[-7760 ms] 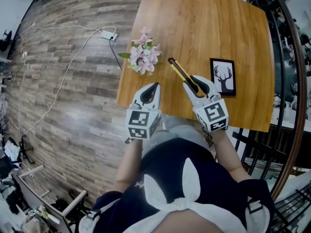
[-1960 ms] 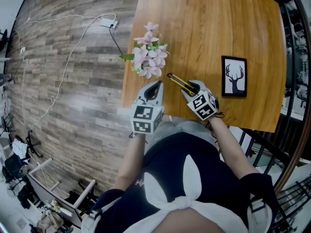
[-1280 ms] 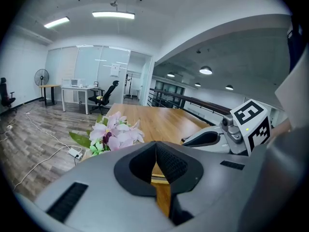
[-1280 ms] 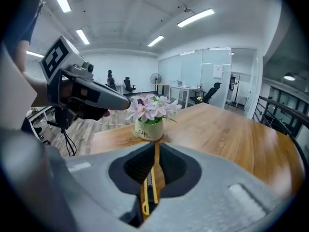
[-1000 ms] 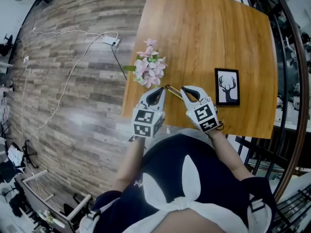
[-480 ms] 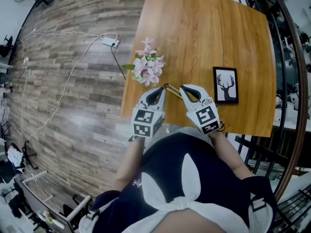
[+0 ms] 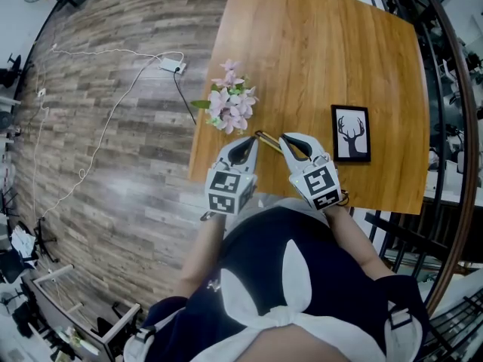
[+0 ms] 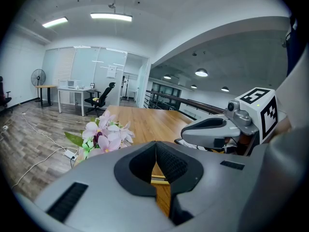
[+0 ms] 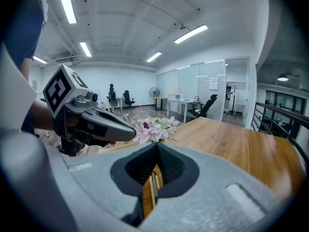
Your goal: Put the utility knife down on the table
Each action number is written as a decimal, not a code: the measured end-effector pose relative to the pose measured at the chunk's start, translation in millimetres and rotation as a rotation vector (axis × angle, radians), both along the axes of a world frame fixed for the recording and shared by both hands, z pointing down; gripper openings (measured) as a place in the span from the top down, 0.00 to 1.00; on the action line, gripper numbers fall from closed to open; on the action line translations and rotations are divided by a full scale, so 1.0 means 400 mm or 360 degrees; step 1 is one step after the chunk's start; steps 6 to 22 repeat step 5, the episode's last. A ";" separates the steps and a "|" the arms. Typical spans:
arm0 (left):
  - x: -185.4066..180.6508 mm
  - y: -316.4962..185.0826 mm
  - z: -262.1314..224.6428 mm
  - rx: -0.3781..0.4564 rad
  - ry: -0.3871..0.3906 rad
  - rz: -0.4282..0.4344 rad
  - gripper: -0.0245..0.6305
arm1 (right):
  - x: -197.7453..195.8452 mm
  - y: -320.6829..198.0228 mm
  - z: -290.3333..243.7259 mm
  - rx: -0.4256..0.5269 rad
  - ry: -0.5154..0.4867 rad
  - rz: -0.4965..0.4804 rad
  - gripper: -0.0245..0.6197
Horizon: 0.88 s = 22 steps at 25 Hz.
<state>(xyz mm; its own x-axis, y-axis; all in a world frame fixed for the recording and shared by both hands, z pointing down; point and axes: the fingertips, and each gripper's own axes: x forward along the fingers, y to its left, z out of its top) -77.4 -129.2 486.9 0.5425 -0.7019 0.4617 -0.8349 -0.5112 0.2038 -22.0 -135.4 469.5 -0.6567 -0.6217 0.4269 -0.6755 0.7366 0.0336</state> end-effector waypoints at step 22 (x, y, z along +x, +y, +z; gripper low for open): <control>-0.010 0.001 -0.001 0.0000 0.0001 -0.0006 0.93 | -0.003 -0.001 -0.003 0.0003 0.0000 0.0002 0.97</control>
